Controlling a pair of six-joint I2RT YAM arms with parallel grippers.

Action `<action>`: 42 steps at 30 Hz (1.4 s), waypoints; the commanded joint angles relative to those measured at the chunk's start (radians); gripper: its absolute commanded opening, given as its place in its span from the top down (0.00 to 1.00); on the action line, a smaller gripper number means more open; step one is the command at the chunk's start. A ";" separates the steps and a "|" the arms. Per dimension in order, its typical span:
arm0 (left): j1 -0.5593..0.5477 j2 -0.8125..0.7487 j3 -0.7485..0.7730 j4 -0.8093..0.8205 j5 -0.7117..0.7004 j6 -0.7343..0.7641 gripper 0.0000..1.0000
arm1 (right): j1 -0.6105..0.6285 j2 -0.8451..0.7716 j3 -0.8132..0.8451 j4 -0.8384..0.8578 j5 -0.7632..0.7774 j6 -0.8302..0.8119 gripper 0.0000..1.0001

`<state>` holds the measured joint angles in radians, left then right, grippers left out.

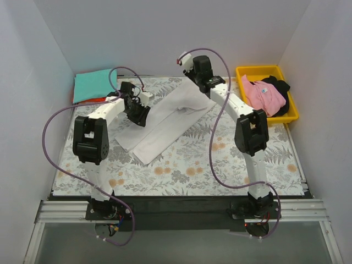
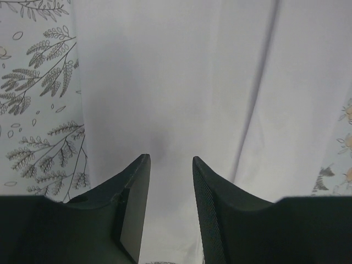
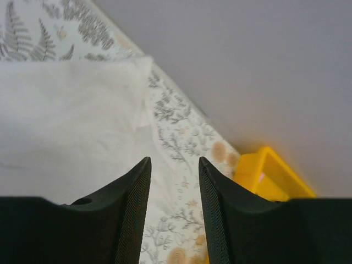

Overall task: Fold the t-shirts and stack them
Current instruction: Fold the tshirt

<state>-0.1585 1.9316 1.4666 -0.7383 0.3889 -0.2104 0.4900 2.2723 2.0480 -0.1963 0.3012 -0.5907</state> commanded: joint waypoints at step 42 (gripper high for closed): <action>-0.355 0.151 0.314 0.045 0.236 -0.463 0.73 | -0.229 -0.406 -0.517 -0.557 -0.711 0.298 0.81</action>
<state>-0.5297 2.0388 1.7164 -0.7799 0.6353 -0.5758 0.2359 1.8462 1.5452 -0.7452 -0.3679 -0.2977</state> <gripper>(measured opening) 0.277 0.195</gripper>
